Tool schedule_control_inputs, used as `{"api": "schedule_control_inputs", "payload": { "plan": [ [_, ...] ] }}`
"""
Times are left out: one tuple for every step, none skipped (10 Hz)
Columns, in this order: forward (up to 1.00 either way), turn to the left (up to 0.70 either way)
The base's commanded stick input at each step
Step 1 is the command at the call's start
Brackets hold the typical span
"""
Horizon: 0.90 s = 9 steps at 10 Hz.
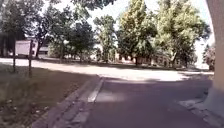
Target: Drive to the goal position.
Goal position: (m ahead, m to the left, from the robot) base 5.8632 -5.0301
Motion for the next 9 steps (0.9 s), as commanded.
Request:
{"api": "schedule_control_inputs", "payload": {
  "plan": [
    [0.7,-0.14],
    [0.7,-0.14],
    [0.7,-0.14],
    [0.7,-0.14],
    [0.7,-0.14],
    [0.7,-0.01],
    [0.7,0.0],
    [0.7,0.0],
    [0.7,0.0]
  ]
}}
